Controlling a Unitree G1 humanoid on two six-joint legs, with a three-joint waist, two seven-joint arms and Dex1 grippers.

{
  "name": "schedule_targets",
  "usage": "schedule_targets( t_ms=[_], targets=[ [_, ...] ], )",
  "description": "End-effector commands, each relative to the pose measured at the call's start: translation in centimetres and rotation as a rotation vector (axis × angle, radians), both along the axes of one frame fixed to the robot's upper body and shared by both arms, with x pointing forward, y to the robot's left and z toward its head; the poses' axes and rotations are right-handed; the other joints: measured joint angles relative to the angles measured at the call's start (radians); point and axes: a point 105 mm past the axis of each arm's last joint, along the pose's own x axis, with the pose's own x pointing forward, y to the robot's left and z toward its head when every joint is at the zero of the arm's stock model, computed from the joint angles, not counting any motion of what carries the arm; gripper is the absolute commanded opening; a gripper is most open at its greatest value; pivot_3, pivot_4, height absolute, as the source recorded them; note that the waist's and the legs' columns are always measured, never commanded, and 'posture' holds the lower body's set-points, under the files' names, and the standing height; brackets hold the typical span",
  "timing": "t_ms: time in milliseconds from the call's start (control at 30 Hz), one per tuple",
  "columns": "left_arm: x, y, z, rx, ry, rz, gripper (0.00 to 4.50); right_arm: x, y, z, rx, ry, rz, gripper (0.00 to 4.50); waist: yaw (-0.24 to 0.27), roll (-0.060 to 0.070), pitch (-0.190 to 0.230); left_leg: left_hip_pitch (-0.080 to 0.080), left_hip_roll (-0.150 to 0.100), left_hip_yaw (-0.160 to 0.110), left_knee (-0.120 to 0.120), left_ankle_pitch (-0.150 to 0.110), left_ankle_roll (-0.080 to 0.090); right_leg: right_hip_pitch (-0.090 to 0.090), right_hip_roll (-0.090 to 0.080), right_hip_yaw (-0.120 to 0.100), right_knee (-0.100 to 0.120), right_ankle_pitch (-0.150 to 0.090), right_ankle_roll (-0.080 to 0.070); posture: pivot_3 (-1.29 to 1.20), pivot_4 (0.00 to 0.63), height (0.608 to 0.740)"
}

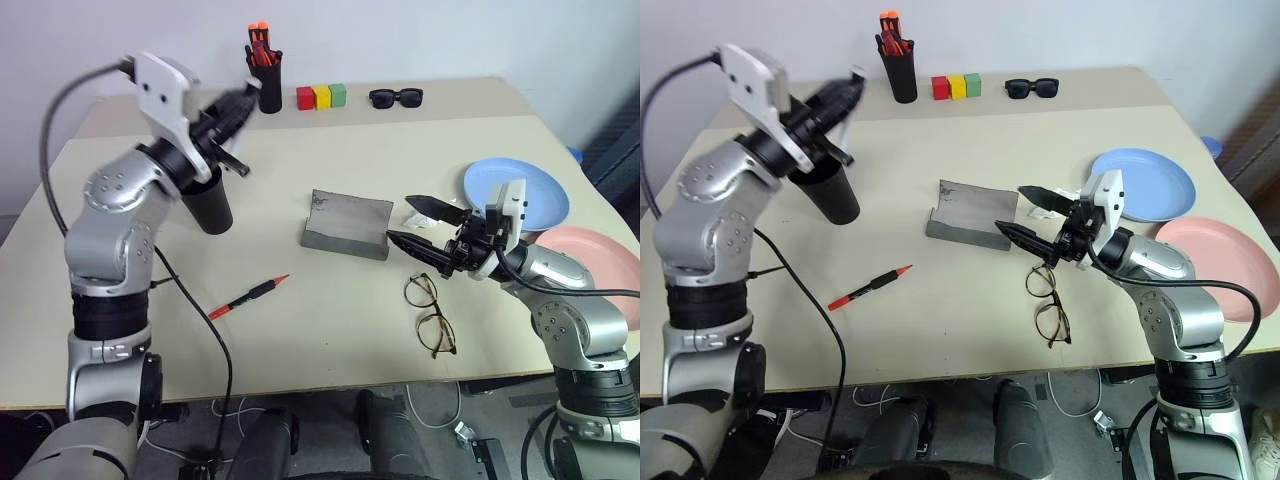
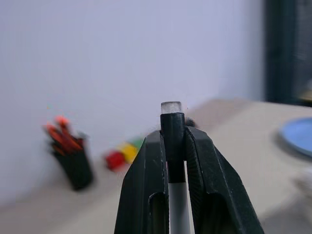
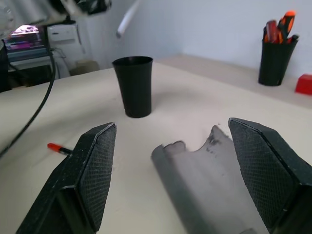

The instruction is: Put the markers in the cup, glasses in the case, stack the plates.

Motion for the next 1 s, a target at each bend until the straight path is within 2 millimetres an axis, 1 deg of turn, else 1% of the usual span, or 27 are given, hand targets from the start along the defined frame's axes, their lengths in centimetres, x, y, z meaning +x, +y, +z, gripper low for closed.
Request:
schedule_targets(
  t_ms=[33, 67, 100, 167, 200, 267, 333, 433, 500, 567, 667, 733, 800, 833, 867, 1000],
  targets=[
    [0.2, 3.2, 1.9, -0.064, -0.129, 0.07, 0.04, -0.1, 0.3, 1.2, 0.003, -0.063, 0.0, 3.75, 0.001, 0.0, 0.0, 0.0, 0.0, 0.0, 0.0, 0.0, 0.0, 0.0, 0.0, 0.0, 0.0, 0.0, 0.0, 0.0, 0.15, 0.74],
    [0.6, 4.5, 1.7, -0.082, -0.137, 0.11, 0.04, -0.1, 0.3, 1.3, 0.003, -0.066, -0.001, 3.75, 0.001, 0.0, 0.0, 0.0, 0.0, 0.0, 0.0, 0.0, 0.0, 0.0, 0.0, 0.0, 0.0, 0.0, 0.0, 0.0, 0.15, 0.74],
    [0.6, 5.4, 1.7, -0.089, -0.178, 0.132, 0.04, 0.0, 0.3, 1.3, 0.003, -0.068, -0.003, 3.75, 0.001, 0.0, 0.0, 0.0, 0.0, 0.0, 0.0, 0.0, 0.0, 0.0, 0.0, 0.0, 0.0, 0.0, 0.0, 0.0, 0.15, 0.74],
    [1.3, 7.4, 1.4, -0.155, -0.195, 0.175, 0.04, 0.0, 0.4, 1.3, 0.001, -0.069, -0.004, 3.75, 0.001, 0.0, 0.0, 0.0, 0.0, 0.0, 0.0, 0.0, 0.0, 0.0, 0.0, 0.0, 0.0, 0.0, 0.0, 0.0, 0.15, 0.74],
    [1.6, 7.9, 1.1, -0.174, -0.201, 0.19, 0.04, 0.0, 0.4, 1.2, -0.001, -0.069, -0.004, 3.75, 0.001, 0.0, 0.0, 0.0, 0.0, 0.0, 0.0, 0.0, 0.0, 0.0, 0.0, 0.0, 0.0, 0.0, 0.0, 0.0, 0.15, 0.74],
    [2.0, 8.0, 0.6, -0.182, -0.217, 0.173, 0.04, -0.1, 0.6, 1.2, -0.009, -0.071, -0.003, 3.75, 0.001, 0.0, 0.0, -0.001, 0.0, 0.0, 0.001, 0.0, 0.0, 0.0, 0.0, 0.0, 0.0, 0.0, 0.0, 0.0, 0.15, 0.74],
    [2.4, 8.0, -0.3, -0.203, -0.229, 0.17, 0.04, 0.0, 0.6, 1.2, -0.012, -0.075, -0.003, 3.75, 0.004, 0.0, 0.0, -0.001, 0.0, 0.0, 0.001, 0.0, 0.0, 0.0, 0.0, 0.0, 0.0, 0.0, 0.001, 0.0, 0.15, 0.74],
    [3.1, 8.0, -2.3, -0.206, -0.206, 0.186, 0.04, 0.1, 0.7, 1.6, -0.002, -0.079, -0.004, 3.75, 0.004, 0.0, 0.0, -0.001, -0.001, -0.001, 0.002, 0.0, 0.0, 0.0, -0.001, 0.0, 0.0, 0.001, 0.002, 0.0, 0.15, 0.74],
    [3.3, 7.7, -3.1, -0.235, -0.194, 0.165, 0.04, 0.0, 0.8, 1.7, -0.001, -0.081, -0.003, 3.75, 0.002, 0.0, 0.0, -0.002, -0.001, -0.001, 0.003, 0.0, 0.0, 0.0, 0.0, 0.0, 0.0, 0.001, 0.002, 0.0, 0.15, 0.74],
    [3.3, 7.3, -3.7, -0.239, -0.192, 0.143, 0.04, -0.1, 0.8, 1.6, -0.008, -0.081, -0.006, 3.75, 0.001, 0.0, 0.0, -0.002, -0.001, -0.001, 0.003, 0.0, 0.0, 0.0, 0.0, 0.0, 0.0, 0.001, 0.002, 0.0, 0.15, 0.74],
    [3.4, 7.3, -4.4, -0.269, -0.173, 0.135, 0.04, -0.1, 0.8, 1.6, -0.008, -0.079, -0.008, 3.75, -0.001, 0.0, 0.0, -0.002, -0.001, -0.001, 0.003, -0.001, 0.001, 0.0, 0.0, 0.0, 0.0, 0.001, 0.002, 0.0, 0.15, 0.74],
    [3.6, 6.7, -5.3, -0.256, -0.135, 0.111, 0.04, -0.1, 0.8, 1.5, -0.011, -0.08, -0.01, 3.75, -0.001, 0.0, 0.0, -0.001, -0.001, -0.001, 0.003, -0.001, 0.001, 0.0, 0.0, 0.0, 0.0, 0.001, 0.002, 0.0, 0.15, 0.74],
    [3.6, 6.8, -6.0, -0.254, -0.119, 0.111, 0.04, -0.1, 0.9, 1.5, -0.012, -0.08, -0.008, 3.75, -0.001, 0.0, 0.0, -0.001, -0.001, -0.001, 0.003, -0.001, 0.001, 0.0, 0.0, 0.0, 0.001, 0.001, 0.002, 0.0, 0.15, 0.74],
    [3.6, 6.9, -6.2, -0.255, -0.116, 0.112, 0.98, -0.1, 0.9, 1.5, -0.012, -0.08, -0.008, 3.75, -0.001, 0.0, 0.0, -0.001, -0.001, -0.001, 0.003, -0.001, 0.001, 0.0, 0.0, 0.0, 0.001, 0.001, 0.002, 0.0, 0.15, 0.74],
    [3.5, 7.0, -6.3, -0.255, -0.116, 0.111, 1.4, -0.1, 0.9, 1.5, -0.012, -0.08, -0.008, 3.75, -0.001, 0.0, 0.0, -0.001, -0.001, -0.001, 0.003, -0.001, 0.001, 0.0, 0.0, 0.0, 0.001, 0.001, 0.002, 0.0, 0.15, 0.74],
    [3.2, 7.2, -6.5, -0.249, -0.121, 0.104, 3.46, -0.1, 0.8, 1.3, -0.015, -0.077, -0.008, 3.75, 0.0, 0.0, 0.0, -0.001, -0.001, -0.001, 0.003, -0.001, 0.001, 0.0, 0.0, 0.0, 0.001, 0.001, 0.002, 0.0, 0.15, 0.74]
  ],
)
